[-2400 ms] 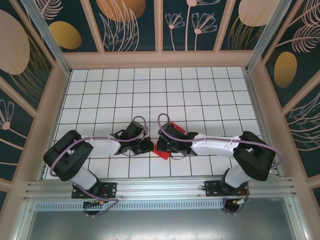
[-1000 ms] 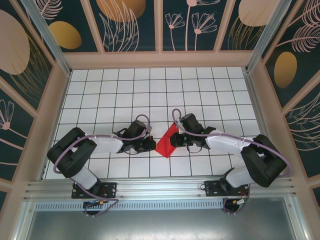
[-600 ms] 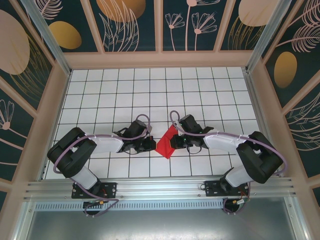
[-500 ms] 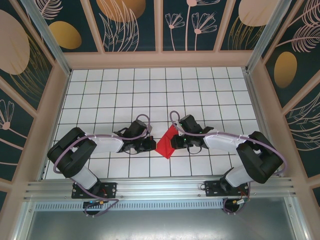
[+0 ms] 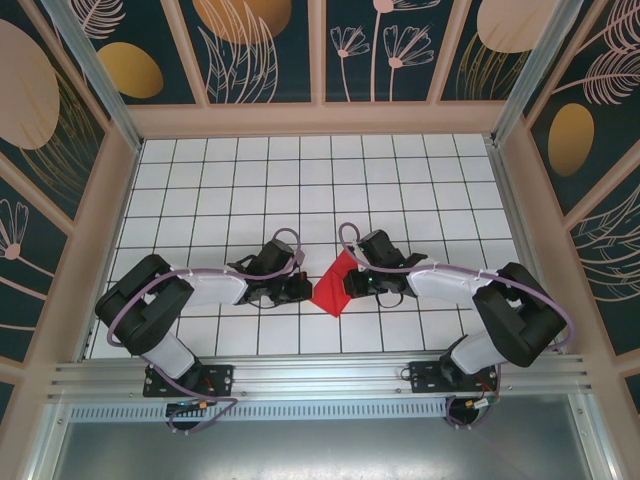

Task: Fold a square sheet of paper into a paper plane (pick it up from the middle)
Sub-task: Fold the triangle a second time at the center of the table.

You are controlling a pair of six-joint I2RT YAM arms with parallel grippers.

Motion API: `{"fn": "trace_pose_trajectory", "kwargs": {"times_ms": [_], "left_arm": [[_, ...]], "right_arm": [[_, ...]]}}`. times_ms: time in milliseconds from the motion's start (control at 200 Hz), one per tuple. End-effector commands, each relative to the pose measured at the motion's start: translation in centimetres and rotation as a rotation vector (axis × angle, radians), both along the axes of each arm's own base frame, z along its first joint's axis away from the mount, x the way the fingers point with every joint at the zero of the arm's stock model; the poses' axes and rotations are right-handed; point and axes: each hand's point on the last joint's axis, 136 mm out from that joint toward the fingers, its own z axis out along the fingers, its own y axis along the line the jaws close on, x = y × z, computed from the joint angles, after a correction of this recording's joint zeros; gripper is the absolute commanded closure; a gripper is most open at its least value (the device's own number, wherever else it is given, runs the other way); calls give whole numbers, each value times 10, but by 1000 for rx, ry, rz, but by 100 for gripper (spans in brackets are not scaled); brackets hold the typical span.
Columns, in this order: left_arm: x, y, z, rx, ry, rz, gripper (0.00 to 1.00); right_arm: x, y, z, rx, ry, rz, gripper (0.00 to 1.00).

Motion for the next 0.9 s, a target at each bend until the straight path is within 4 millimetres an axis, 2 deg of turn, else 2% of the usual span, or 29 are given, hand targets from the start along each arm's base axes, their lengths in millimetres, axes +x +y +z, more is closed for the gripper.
{"fn": "trace_pose_trajectory", "kwargs": {"times_ms": [0, 580, 896], "left_arm": [[-8, 23, -27, 133, 42, 18, 97], [-8, 23, -28, 138, 44, 16, 97], [-10, 24, -30, 141, 47, 9, 97]], "right_arm": [[6, -1, 2, -17, -24, 12, 90], [7, -5, -10, -52, -12, -6, 91], [12, 0, -5, -37, -26, -2, 90]]}}
